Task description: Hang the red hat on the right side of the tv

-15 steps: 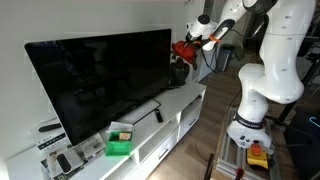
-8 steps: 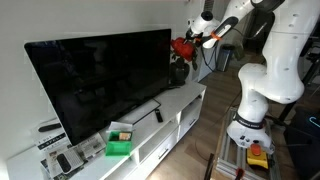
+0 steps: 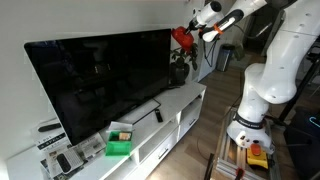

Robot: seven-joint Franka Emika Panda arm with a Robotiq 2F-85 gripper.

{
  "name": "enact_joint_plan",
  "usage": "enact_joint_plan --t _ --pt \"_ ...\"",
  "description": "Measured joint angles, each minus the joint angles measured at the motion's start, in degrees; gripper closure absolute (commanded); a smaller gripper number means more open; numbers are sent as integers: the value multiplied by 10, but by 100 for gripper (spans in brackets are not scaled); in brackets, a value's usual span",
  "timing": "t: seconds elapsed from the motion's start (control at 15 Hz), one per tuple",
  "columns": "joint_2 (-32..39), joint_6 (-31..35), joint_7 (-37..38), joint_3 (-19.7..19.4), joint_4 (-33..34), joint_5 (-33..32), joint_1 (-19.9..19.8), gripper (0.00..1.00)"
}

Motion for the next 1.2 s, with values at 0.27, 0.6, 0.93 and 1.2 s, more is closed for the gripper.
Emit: enact_joint_plan --t 0.27,0.6,0.93,1.2 --pt "-47 0 -37 52 -5 13 -30 99" --pt "-94 -4 -82 16 -10 26 58 99" --pt "-124 -38 -151 -70 9 43 160 99" --pt "-159 -88 -206 -142 45 64 242 99"
